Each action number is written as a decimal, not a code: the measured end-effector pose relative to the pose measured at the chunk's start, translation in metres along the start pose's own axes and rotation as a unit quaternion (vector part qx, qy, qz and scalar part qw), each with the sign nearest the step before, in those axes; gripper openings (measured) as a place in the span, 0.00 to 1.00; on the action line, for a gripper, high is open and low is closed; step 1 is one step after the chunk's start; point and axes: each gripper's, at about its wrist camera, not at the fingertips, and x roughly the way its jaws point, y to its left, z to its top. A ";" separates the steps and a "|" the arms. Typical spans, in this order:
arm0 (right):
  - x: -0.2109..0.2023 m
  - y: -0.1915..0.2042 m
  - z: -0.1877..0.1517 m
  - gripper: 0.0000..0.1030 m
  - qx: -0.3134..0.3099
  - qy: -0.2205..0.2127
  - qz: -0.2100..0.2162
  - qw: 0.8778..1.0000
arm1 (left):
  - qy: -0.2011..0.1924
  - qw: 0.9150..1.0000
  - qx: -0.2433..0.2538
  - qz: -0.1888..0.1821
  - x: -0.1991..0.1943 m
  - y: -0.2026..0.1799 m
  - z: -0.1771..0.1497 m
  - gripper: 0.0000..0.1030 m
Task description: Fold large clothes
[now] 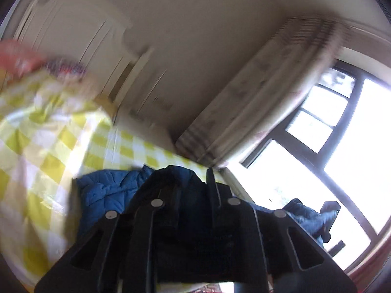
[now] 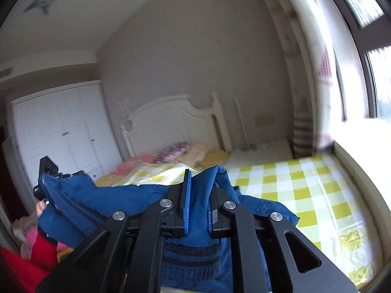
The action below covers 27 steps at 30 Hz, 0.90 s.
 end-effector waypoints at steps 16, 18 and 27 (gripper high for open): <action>0.141 -0.161 -0.009 0.91 0.140 0.113 -0.070 0.981 | 0.084 0.977 -0.116 0.161 0.119 0.182 0.034 0.79; 0.159 -0.155 -0.015 0.91 0.101 0.141 -0.086 0.981 | 0.115 0.979 -0.092 0.141 0.141 0.180 0.031 0.82; 0.223 -0.141 -0.040 0.89 0.019 0.246 -0.108 0.963 | 0.218 0.966 -0.008 0.136 0.234 0.158 0.014 0.89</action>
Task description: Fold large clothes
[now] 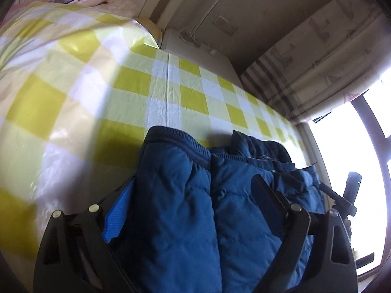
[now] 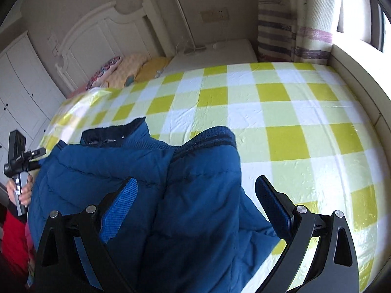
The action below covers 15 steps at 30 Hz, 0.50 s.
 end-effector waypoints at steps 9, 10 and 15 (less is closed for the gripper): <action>-0.031 0.029 -0.017 0.24 -0.051 -0.076 -0.054 0.994 | -0.099 0.994 0.039 0.039 -0.030 -0.011 -0.015 0.11; -0.040 0.037 -0.016 0.21 -0.061 -0.089 -0.057 0.993 | -0.119 0.992 0.042 0.030 -0.046 -0.016 -0.020 0.11; -0.068 0.057 0.015 0.19 -0.072 -0.126 -0.051 0.988 | -0.169 0.984 0.056 0.024 -0.093 -0.037 -0.009 0.11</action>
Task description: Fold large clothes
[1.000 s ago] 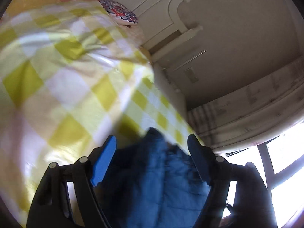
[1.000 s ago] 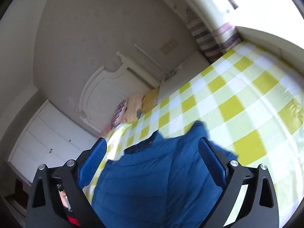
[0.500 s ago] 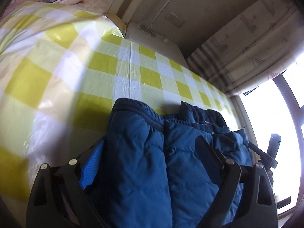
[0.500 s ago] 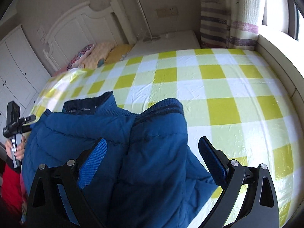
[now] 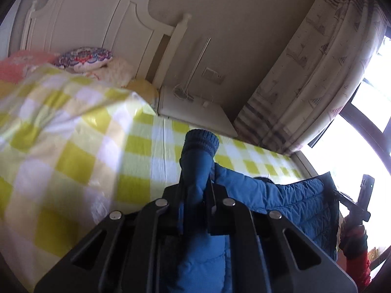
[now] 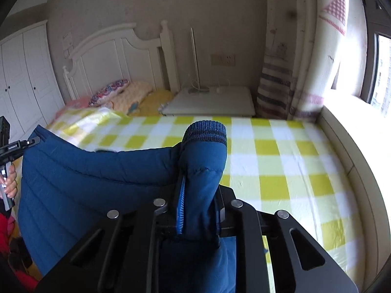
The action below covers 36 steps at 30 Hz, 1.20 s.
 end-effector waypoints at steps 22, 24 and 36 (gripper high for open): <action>0.056 0.092 0.024 0.61 -0.042 0.057 0.027 0.997 | -0.005 0.961 0.223 0.162 0.056 -0.149 -0.007 0.97; 0.078 0.118 0.015 0.61 -0.064 0.085 0.018 0.994 | 0.044 0.954 0.245 0.168 0.092 -0.169 -0.019 0.97; 0.145 0.111 -0.031 0.65 -0.036 0.144 0.011 0.989 | 0.162 0.965 0.152 0.141 0.179 -0.111 -0.061 0.98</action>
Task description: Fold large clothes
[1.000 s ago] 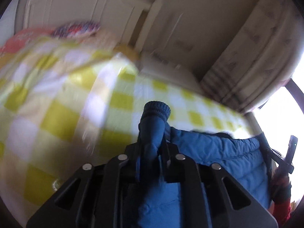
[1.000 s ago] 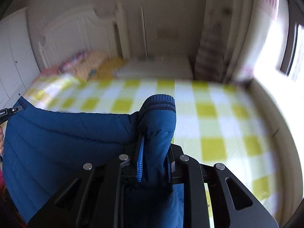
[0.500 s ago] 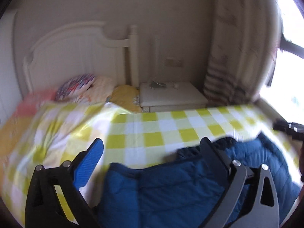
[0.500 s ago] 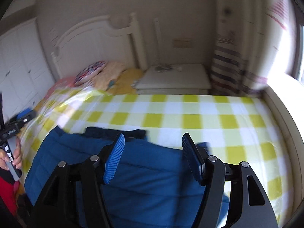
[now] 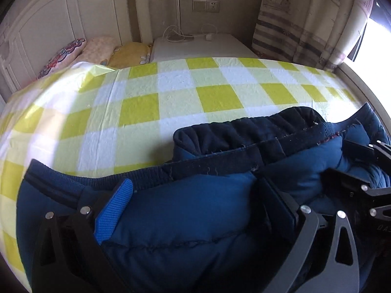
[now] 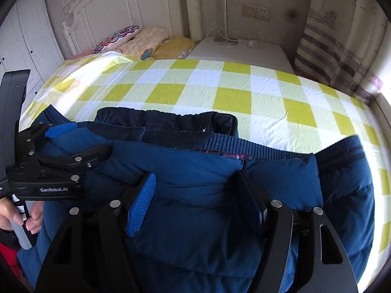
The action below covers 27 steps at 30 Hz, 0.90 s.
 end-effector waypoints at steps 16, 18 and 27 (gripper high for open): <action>-0.006 0.005 0.004 0.75 -0.030 0.023 -0.022 0.999 | -0.016 1.000 -0.012 0.019 -0.017 0.005 0.001 0.97; -0.023 -0.004 0.004 0.77 -0.036 0.011 -0.040 0.998 | -0.035 0.999 -0.008 0.028 -0.040 0.014 0.000 0.98; -0.019 -0.099 -0.028 0.85 0.078 0.008 -0.020 0.997 | 0.020 0.995 -0.089 0.046 -0.026 0.101 -0.024 0.98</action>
